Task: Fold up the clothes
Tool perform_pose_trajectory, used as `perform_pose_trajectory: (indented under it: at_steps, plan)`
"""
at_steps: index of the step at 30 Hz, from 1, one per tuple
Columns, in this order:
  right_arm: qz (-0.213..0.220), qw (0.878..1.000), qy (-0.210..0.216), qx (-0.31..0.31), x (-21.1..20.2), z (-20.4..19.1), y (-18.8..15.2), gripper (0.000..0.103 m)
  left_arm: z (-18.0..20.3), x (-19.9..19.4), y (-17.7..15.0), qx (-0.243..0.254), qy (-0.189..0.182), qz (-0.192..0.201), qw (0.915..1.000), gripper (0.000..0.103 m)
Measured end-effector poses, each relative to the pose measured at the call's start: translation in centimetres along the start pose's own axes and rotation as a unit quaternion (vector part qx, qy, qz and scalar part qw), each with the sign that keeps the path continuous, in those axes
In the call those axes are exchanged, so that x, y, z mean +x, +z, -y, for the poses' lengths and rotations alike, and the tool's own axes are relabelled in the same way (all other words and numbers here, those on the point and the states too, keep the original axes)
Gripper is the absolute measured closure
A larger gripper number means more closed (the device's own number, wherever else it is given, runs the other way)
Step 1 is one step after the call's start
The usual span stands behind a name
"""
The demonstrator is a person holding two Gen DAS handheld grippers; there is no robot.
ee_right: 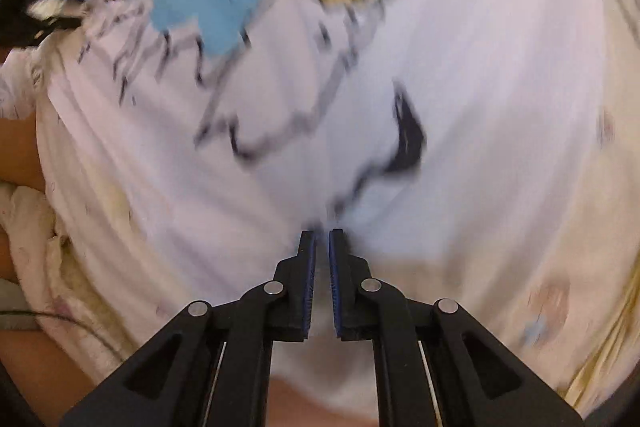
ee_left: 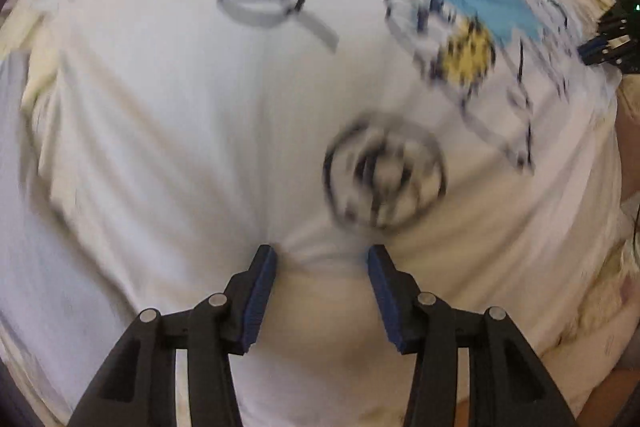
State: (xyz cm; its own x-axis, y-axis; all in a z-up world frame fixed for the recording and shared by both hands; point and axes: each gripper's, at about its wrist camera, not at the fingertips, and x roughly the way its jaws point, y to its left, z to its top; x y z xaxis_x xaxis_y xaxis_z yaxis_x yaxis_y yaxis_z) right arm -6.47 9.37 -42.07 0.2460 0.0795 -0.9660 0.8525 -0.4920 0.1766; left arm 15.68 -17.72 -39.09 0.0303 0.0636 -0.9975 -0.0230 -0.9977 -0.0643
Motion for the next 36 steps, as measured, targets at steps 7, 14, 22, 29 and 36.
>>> perform_pose_trajectory:
  at_steps: [7, 14, 22, 29, 36]
  plan:
    - [0.112, 0.993, -0.035, -0.006, -12.2, -0.1, -0.7, 0.094, -3.4, -10.5, 3.0, -0.032, -0.066, 0.140, 0.9874, 0.054]
    - [0.157, 0.976, -0.149, -0.022, -28.9, -1.0, -2.4, 0.094, -8.1, -21.2, 6.9, 0.010, -0.003, 0.222, 0.9749, 0.054]
    - [0.262, 0.957, -0.125, 0.021, -38.5, 5.0, -6.0, 0.094, -7.7, -26.6, 7.7, 0.032, 0.068, 0.250, 0.9654, 0.051]
    - [0.324, 0.941, -0.060, 0.077, -34.7, 15.1, 3.1, 0.094, -8.6, -24.8, 19.8, -0.029, 0.065, 0.256, 0.9641, 0.044]
    - [0.371, 0.916, 0.004, 0.153, -33.6, 27.8, 8.3, 0.078, -6.8, -21.2, 38.6, 0.041, 0.052, 0.229, 0.9712, 0.038]
